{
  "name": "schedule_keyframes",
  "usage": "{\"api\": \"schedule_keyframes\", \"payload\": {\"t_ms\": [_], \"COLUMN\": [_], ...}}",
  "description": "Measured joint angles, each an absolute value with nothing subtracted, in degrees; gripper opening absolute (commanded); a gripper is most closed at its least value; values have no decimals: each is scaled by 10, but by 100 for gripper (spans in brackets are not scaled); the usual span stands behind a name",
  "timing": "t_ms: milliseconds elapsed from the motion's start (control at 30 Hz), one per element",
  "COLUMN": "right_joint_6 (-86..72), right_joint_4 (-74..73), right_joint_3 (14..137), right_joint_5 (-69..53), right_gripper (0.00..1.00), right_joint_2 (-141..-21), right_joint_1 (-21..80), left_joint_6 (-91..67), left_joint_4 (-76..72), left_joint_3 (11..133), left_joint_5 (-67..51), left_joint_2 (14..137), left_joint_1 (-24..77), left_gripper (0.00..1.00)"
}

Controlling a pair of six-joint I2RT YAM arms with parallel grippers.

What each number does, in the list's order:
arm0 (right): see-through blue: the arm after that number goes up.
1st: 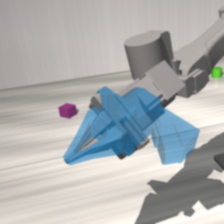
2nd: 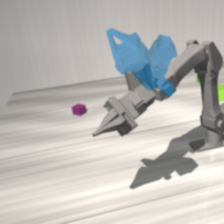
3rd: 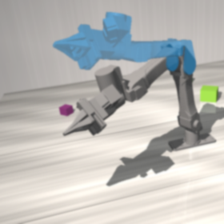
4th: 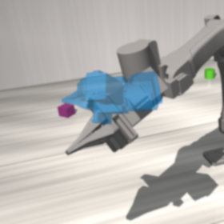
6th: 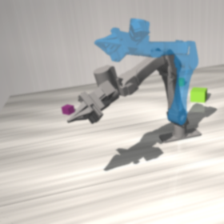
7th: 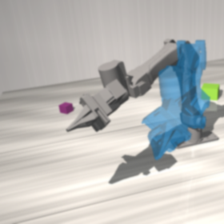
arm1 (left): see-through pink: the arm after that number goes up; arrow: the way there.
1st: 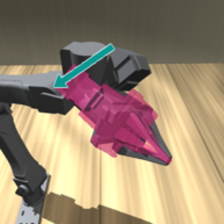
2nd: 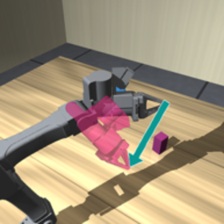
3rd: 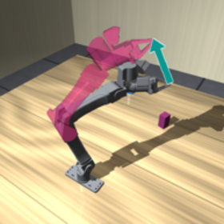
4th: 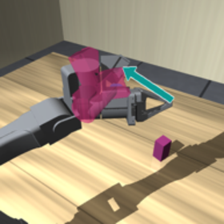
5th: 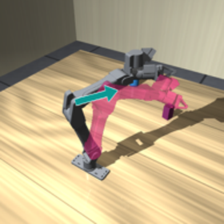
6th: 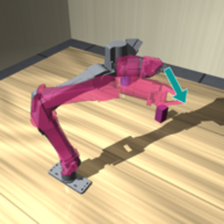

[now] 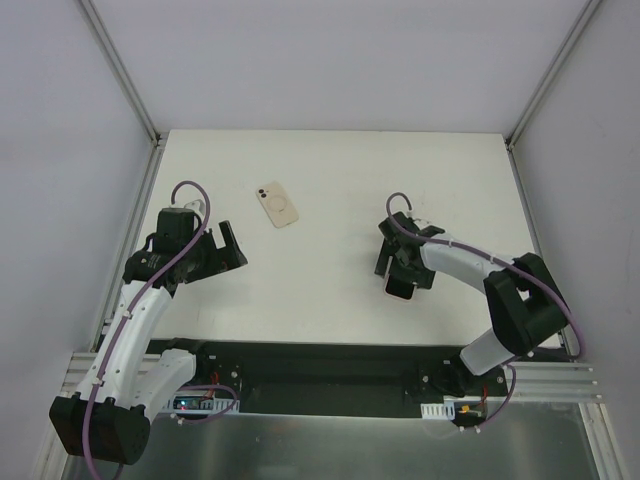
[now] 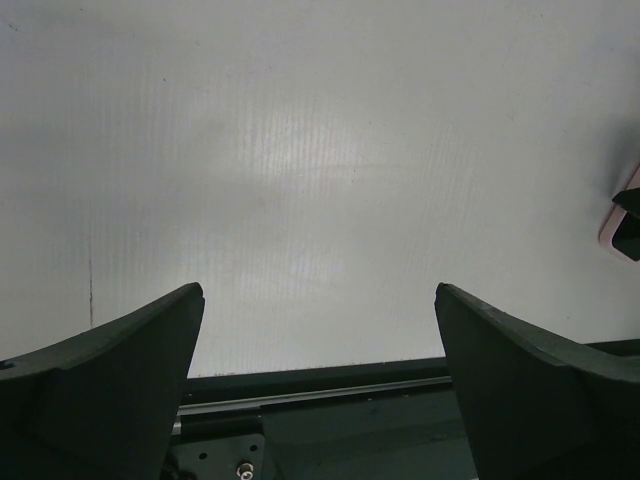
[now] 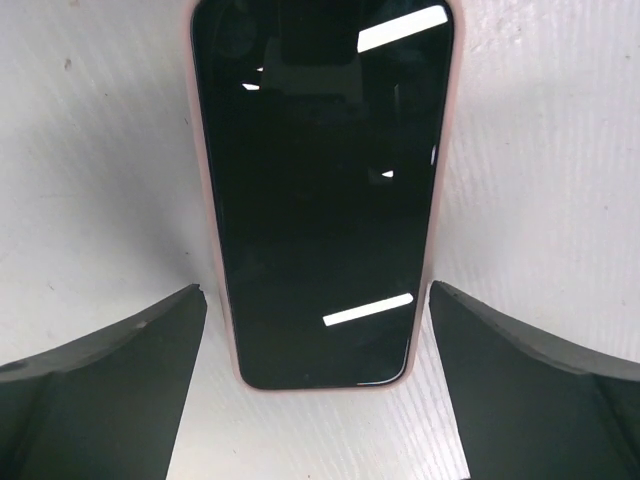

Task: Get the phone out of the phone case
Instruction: Pick up the phone at the center of the board.

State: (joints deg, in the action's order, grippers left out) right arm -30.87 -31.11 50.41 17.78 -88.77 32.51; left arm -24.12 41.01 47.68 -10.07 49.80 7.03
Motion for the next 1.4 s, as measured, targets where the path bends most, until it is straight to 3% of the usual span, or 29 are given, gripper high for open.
{"api": "schedule_keyframes", "payload": {"t_ms": [233,300,467,633,1000,1200,1400], "right_joint_6": [-309,-308,-305,-303,-284,-276,-274], "right_joint_4": [-288,-286,-283,-281,-279,-284,-281], "right_joint_3": [492,491,484,477,475,475,475], "right_joint_5": [155,155,157,161,159,146,123], "right_gripper": [99,94,53,29,17,15,13], "right_joint_2": [-895,-895,-889,-878,-868,-834,-802], "right_joint_1": [318,317,316,314,339,386,420], "left_joint_6": [-240,-240,-240,-247,-316,-358,-416], "left_joint_4": [411,411,412,412,322,251,149], "left_joint_3": [477,477,477,477,456,469,481], "left_joint_5": [-102,-103,-107,-129,-244,-276,-342], "left_joint_2": [498,496,495,500,579,687,815], "left_joint_1": [70,70,70,70,111,197,207], "left_gripper": [99,99,99,99,99,99,97]}}
